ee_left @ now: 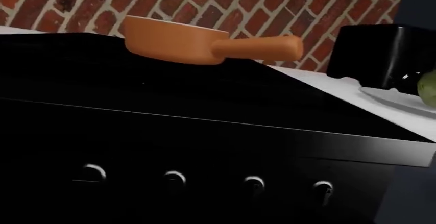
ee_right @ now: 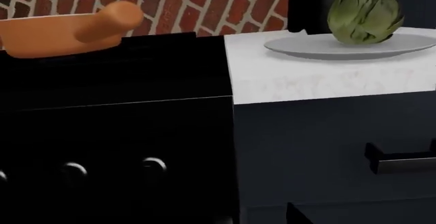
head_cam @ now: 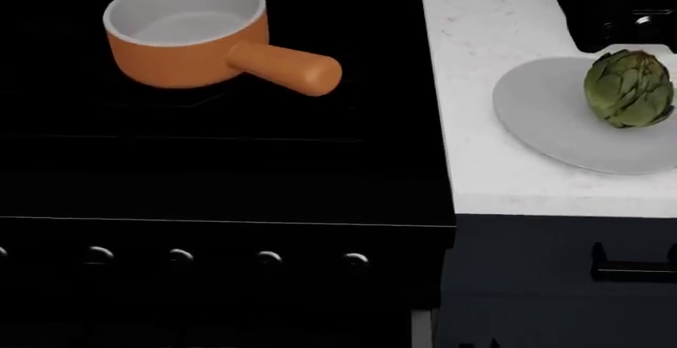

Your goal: Pick the artichoke from the plate and place it in the pan.

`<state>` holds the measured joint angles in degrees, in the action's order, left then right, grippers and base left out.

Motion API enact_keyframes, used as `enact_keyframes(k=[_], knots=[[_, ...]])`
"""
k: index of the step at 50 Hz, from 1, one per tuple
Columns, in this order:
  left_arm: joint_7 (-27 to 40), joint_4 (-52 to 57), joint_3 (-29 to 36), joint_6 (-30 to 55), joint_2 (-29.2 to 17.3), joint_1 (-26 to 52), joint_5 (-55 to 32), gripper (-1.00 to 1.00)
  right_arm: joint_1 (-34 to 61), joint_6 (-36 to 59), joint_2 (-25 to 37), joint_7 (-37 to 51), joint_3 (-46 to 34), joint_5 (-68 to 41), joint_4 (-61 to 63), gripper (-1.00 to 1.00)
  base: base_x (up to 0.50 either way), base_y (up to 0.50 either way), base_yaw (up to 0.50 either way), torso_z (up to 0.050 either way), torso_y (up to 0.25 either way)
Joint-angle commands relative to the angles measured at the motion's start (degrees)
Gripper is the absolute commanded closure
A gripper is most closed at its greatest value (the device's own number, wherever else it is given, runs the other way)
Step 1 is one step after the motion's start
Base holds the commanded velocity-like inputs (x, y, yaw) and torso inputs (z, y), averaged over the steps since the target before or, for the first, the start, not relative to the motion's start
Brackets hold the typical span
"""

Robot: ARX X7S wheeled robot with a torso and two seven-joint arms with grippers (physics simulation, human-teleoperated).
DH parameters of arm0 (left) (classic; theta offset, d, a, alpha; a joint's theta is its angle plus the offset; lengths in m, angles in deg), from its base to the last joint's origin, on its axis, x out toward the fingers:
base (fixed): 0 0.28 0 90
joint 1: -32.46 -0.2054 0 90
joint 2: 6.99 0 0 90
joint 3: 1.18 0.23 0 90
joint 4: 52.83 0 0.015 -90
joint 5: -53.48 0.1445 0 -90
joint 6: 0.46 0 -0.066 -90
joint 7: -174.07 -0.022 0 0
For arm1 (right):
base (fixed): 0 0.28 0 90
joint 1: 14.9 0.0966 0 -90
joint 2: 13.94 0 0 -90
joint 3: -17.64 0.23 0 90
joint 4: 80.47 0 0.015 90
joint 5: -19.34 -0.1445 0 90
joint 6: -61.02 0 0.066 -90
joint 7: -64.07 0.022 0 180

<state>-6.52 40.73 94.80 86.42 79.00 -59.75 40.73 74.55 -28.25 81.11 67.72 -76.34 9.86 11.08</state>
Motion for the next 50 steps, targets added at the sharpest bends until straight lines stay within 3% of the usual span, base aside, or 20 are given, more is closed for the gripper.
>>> enact_keyframes(k=[1, 27, 30, 32, 37, 39, 40, 41, 43, 45, 50], knots=[[-0.42, 0.55, 1.05, 0.08, -1.18, -0.08, -2.84, -1.0, -0.15, -1.26, 0.6, 0.57, -0.93, -1.27, -0.12, -1.0, 0.0, 0.0, 0.0, 0.05, 0.0], [1.58, 0.26, 3.1, 0.3, -2.87, 0.53, -3.22, -1.0, 0.03, -2.14, 1.87, 2.52, -2.56, -2.19, -0.27, -1.0, 0.0, 0.0, 0.0, 0.042, 0.0], [2.69, 1.93, 3.88, -4.26, -3.72, -0.29, 1.43, -1.0, 0.59, -1.31, 2.46, 2.96, -2.96, -1.54, 0.83, -1.0, 0.0, 0.0, 0.0, 0.025, 0.0], [3.27, 11.66, 3.34, 1.48, -7.11, -1.74, 1.96, -1.0, 0.92, 2.65, 5.1, 3.7, -4.13, 2.04, 9.43, -1.0, 0.0, 0.0, 0.0, 0.0, 0.0], [7.48, 40.22, -6.0, 30.42, -18.87, 2.3, -12.14, -1.0, 11.95, 33.45, 13.08, 4.12, -0.23, -0.36, 35.76, -1.0, 0.0, 0.0, 0.0, 0.0, 0.0], [10.49, 46.02, -10.18, 40.09, -22.65, 7.09, -17.66, -1.0, 17.46, 47.77, 12.62, 1.47, 7.3, -13.22, 41.39, -1.0, 0.0, 0.0, 0.0, 0.0, 0.0], [11.3, 46.67, -11.41, 42.71, -23.65, 8.38, -19.2, -1.0, 18.85, 51.88, 13.19, 2.02, 8.21, -14.57, 42.96, -1.0, 0.0, 0.0, 0.0, 0.0, 0.0], [11.51, 47.1, -12.24, 43.98, -24.41, 9.16, -20.17, -1.0, 19.74, 53.59, 15.19, 2.74, 6.45, -13.03, 43.95, -1.0, 0.0, 0.0, 0.0, 0.0, 0.0], [13.24, 48.7, -14.85, 48.44, -25.56, 11.73, -24.17, -1.0, 19.36, 47.92, 17.52, 0.15, 7.48, -12.68, 47.9, -1.0, 0.0, 0.0, 0.0, 0.0, 0.0], [14.18, 50.2, -16.17, 50.44, -26.43, 13.68, -26.15, -1.0, 22.31, 53.53, 15.49, 0.02, 14.17, -20.4, 50.11, -1.0, 0.0, 0.0, 0.0, 0.0, 0.0], [18.15, 53.5, -19.8, 55.17, -27.63, 15.16, -30.59, -1.0, 23.28, 55.58, 15.59, 0.86, 15.44, -22.16, 52.17, -1.0, 0.0, 0.0, 0.0, 0.0, 0.0]])
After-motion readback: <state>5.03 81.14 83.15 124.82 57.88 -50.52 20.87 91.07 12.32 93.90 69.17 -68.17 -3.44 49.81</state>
